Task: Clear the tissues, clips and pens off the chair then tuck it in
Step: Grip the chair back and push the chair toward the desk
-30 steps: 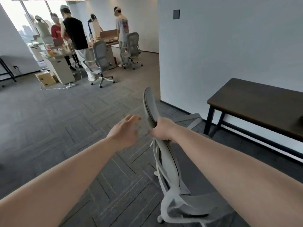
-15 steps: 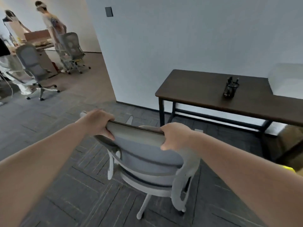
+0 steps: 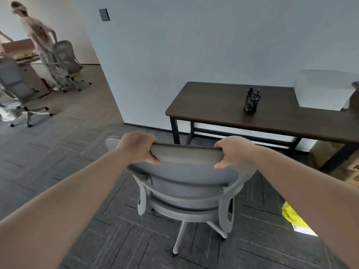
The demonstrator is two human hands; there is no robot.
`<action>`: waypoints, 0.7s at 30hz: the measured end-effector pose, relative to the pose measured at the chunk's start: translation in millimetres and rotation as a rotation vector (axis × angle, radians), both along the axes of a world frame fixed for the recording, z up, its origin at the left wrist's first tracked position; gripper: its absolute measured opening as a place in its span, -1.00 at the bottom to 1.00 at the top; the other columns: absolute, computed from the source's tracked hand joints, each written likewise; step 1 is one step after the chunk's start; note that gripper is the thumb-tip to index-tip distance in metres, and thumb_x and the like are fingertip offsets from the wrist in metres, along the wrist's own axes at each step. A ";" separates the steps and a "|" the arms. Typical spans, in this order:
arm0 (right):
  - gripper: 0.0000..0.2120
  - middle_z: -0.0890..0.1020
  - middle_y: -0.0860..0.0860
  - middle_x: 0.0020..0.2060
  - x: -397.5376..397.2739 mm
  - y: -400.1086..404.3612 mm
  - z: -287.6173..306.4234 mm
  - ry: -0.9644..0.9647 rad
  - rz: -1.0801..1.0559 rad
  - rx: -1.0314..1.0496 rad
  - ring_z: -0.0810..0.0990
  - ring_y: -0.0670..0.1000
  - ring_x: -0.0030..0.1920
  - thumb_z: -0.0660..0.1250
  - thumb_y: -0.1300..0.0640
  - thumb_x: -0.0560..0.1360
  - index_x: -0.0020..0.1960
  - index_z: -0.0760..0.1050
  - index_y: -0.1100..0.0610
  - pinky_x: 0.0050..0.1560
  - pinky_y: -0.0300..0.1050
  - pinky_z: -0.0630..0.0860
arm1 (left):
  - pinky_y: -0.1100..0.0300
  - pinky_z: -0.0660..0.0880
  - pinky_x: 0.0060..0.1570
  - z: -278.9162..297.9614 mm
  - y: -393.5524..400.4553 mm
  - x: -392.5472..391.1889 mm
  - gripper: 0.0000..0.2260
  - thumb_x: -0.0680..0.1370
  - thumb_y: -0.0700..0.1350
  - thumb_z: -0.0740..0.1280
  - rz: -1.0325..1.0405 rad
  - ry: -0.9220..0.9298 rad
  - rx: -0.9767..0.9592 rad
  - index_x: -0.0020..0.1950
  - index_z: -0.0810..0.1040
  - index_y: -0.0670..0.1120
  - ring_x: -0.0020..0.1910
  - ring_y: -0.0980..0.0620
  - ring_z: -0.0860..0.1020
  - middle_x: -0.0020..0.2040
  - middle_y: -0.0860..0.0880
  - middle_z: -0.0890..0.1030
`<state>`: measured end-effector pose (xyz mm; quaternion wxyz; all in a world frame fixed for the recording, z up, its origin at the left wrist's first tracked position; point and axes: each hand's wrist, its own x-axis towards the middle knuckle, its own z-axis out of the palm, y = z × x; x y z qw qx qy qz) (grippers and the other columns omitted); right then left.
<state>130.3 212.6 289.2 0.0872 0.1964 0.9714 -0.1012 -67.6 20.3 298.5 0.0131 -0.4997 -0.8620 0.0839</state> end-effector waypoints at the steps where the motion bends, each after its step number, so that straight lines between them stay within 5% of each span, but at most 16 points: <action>1: -0.59 0.50 -0.13 -0.23 7.0 9.7 -0.5 -0.002 -0.021 0.003 0.52 0.01 -0.11 0.46 -0.12 0.36 0.13 0.53 0.04 -0.04 -0.03 0.56 | 0.16 0.40 -0.22 0.4 10.9 6.5 -0.60 0.31 0.25 0.44 -0.015 0.003 0.004 -0.04 0.56 -0.01 -0.19 -0.01 0.51 -0.23 0.07 0.53; 7: -0.53 0.50 -0.12 -0.18 51.4 58.9 0.6 -0.009 -0.140 0.029 0.51 -0.01 -0.10 0.47 -0.17 0.33 0.16 0.53 0.01 0.01 -0.02 0.57 | 0.18 0.35 -0.29 -3.4 72.8 36.4 -0.58 0.29 0.26 0.45 -0.123 -0.007 0.043 -0.14 0.53 -0.06 -0.23 -0.03 0.48 -0.29 0.05 0.51; 12: -0.39 0.62 -0.04 0.04 87.4 96.1 -2.9 0.039 -0.244 0.022 0.58 0.05 0.12 0.50 -0.18 0.29 0.26 0.49 0.03 0.04 -0.07 0.54 | 0.17 0.33 -0.29 -7.5 124.1 57.9 -0.58 0.27 0.26 0.45 -0.201 -0.004 0.077 -0.11 0.54 -0.04 -0.24 -0.03 0.48 -0.33 0.07 0.48; 21: -0.61 0.58 -0.09 -0.19 125.7 155.5 -2.8 0.106 -0.344 -0.054 0.57 0.01 -0.10 0.54 -0.10 0.27 0.01 0.56 0.02 -0.04 -0.05 0.55 | 0.12 0.45 -0.24 -10.4 196.3 79.3 -0.55 0.22 0.22 0.51 -0.280 -0.056 0.156 -0.11 0.58 -0.09 -0.15 -0.10 0.59 -0.21 -0.02 0.64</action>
